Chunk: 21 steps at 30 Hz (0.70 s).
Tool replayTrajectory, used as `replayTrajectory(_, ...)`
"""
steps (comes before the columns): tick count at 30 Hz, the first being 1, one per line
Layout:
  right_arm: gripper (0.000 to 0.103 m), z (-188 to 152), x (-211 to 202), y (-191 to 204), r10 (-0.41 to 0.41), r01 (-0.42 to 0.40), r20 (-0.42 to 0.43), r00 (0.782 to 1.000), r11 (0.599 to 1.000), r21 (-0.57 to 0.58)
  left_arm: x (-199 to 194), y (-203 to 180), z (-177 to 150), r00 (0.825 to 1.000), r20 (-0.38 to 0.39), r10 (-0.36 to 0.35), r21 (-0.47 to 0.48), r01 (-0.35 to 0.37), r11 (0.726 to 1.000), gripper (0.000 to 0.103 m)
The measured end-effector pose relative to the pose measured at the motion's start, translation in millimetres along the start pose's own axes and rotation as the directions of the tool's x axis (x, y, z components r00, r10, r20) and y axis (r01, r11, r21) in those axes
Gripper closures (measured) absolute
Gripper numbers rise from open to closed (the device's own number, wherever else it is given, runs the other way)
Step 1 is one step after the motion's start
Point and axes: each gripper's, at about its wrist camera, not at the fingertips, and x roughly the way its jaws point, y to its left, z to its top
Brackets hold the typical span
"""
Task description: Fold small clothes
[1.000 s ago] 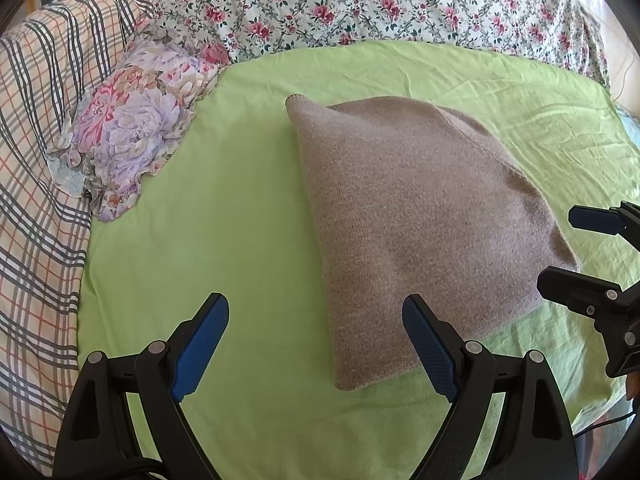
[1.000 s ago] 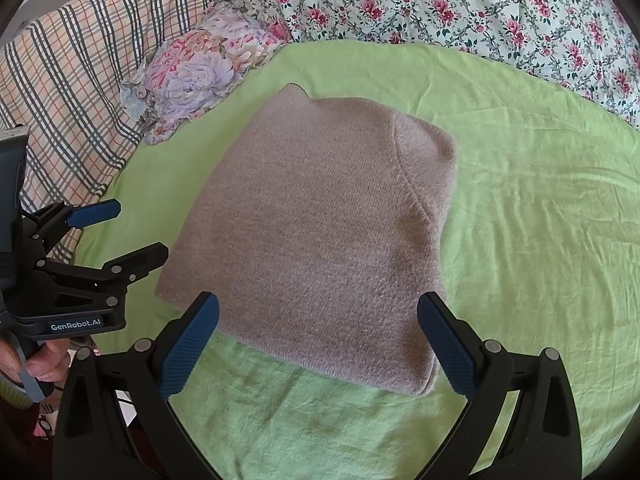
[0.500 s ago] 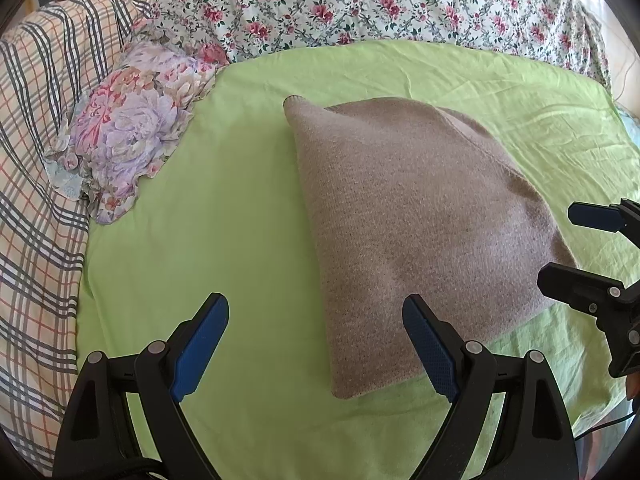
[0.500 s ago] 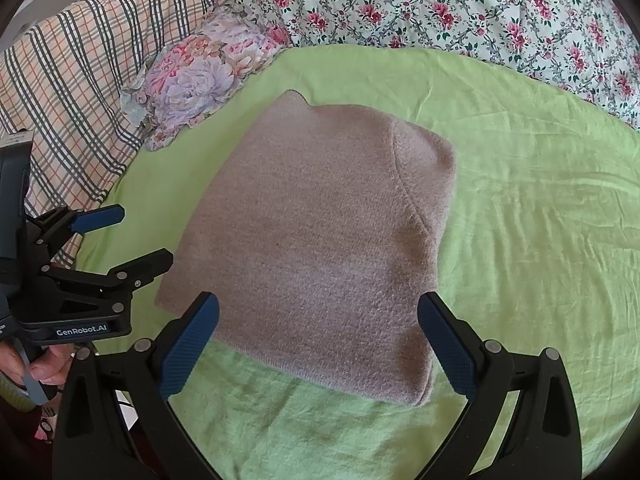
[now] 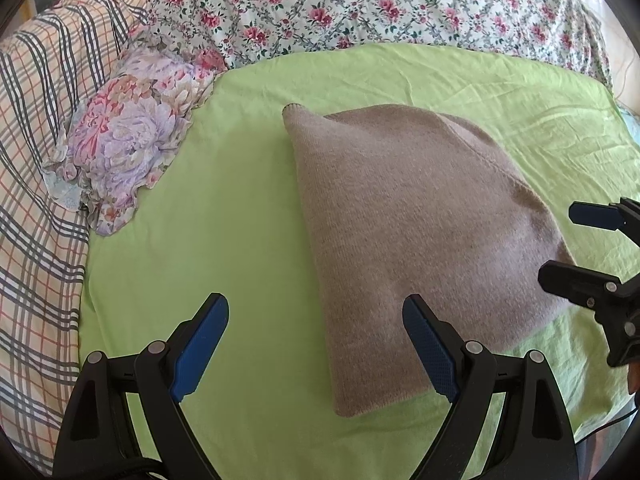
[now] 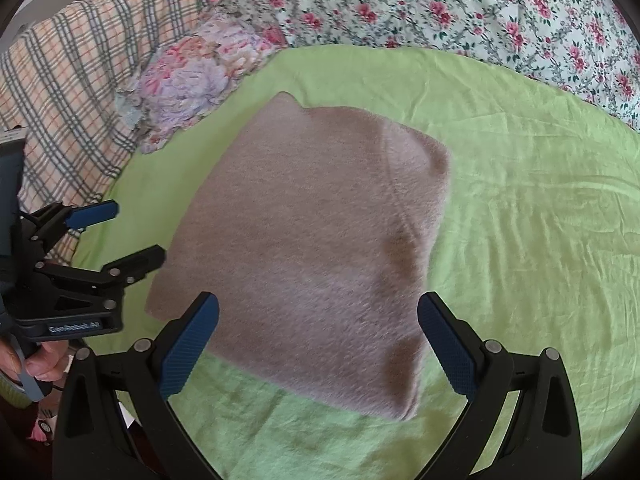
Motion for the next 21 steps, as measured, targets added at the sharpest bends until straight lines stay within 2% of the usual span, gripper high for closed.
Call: replayTrajectory(21,0.003,7,7,-15,0.018,-0.019,0.009,1.000,0.999,0.039,15,0,16,1.000,-0.007,0.004,-0.008,-0.004,1.000,0.014)
